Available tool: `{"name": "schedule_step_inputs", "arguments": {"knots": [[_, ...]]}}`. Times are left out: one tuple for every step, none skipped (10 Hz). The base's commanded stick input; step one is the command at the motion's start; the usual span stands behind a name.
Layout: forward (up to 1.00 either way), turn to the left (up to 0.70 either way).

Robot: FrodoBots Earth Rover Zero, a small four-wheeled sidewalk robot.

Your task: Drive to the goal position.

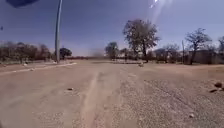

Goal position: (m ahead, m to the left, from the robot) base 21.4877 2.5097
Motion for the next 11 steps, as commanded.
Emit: {"name": "schedule_step_inputs", "arguments": {"knots": [[1.0,0.0],[1.0,0.0],[1.0,0.0],[1.0,0.0],[1.0,0.0],[1.0,0.0],[1.0,0.0],[1.0,0.0],[1.0,0.0],[1.0,0.0],[1.0,0.0]]}}
